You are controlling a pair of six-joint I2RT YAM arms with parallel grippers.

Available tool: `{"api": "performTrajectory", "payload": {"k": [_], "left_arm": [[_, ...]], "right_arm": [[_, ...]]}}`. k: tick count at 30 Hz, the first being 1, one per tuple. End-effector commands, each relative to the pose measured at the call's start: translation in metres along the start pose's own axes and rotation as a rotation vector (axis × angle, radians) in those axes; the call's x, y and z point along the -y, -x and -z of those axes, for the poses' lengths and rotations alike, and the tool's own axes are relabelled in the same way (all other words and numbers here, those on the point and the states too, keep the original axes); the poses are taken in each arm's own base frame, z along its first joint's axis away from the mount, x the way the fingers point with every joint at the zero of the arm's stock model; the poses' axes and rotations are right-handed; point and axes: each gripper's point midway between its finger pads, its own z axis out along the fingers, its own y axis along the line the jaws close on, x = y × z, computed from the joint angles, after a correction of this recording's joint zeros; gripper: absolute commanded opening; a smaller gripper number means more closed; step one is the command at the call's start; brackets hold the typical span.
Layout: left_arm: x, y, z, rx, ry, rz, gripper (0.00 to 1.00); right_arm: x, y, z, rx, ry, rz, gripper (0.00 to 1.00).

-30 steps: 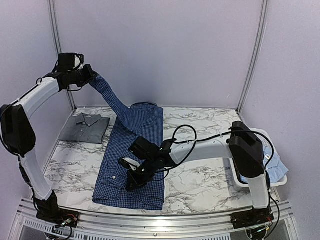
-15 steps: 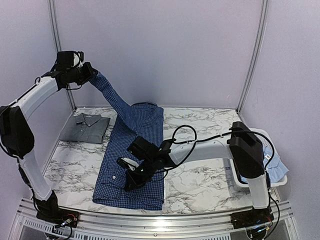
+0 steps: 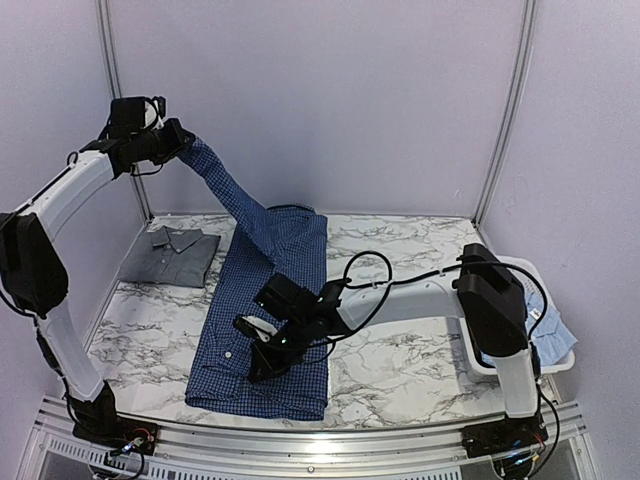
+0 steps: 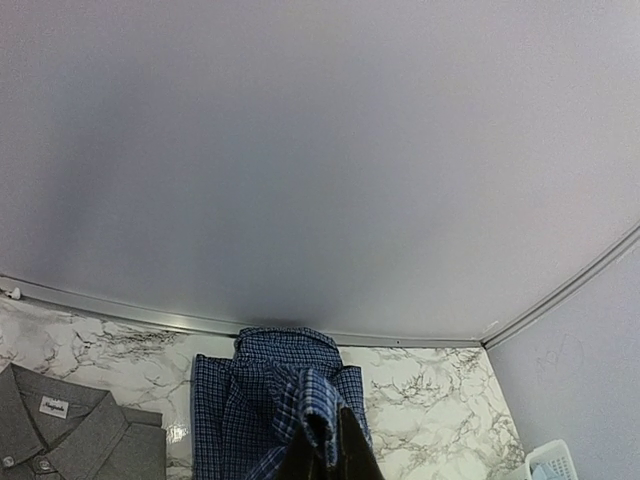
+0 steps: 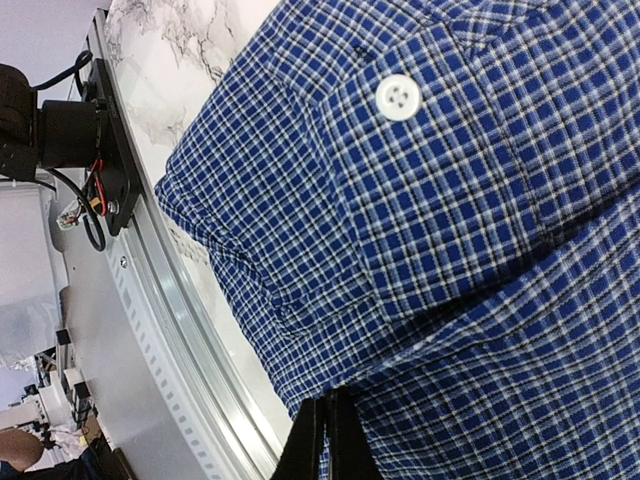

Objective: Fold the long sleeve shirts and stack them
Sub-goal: Fold the corner of the shirt from the 1/3-folded shirt.

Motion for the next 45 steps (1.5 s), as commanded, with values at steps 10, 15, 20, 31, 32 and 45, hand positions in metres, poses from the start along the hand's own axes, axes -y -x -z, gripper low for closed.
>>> {"api": "performTrajectory", "payload": {"k": [10,15,20,31,32,45], "left_arm": [[0.015,0.023,0.006,0.064,-0.039,-0.027,0.06],[0.011,0.019,0.0,0.054,-0.032,-0.024,0.06],[0.005,0.011,-0.006,0.032,-0.028,-0.013,0.06],[0.019,-0.025,-0.012,-0.092,-0.15,-0.041,0.07],[0.021,-0.035,-0.012,-0.119,-0.171,-0.04,0.07],[0.104,-0.267,0.046,-0.631,-0.41,-0.041,0.08]], "right_arm": [[-0.01,0.009,-0.005,0.016,0.037,0.023,0.0],[-0.013,0.014,-0.006,0.023,0.045,0.03,0.0],[-0.013,0.015,-0.009,0.023,0.051,0.026,0.0],[-0.014,0.023,0.017,0.086,0.016,0.049,0.28],[-0.01,0.027,0.027,0.112,0.0,0.045,0.32],[0.1,0.077,0.2,0.553,-0.303,-0.121,0.48]]}}
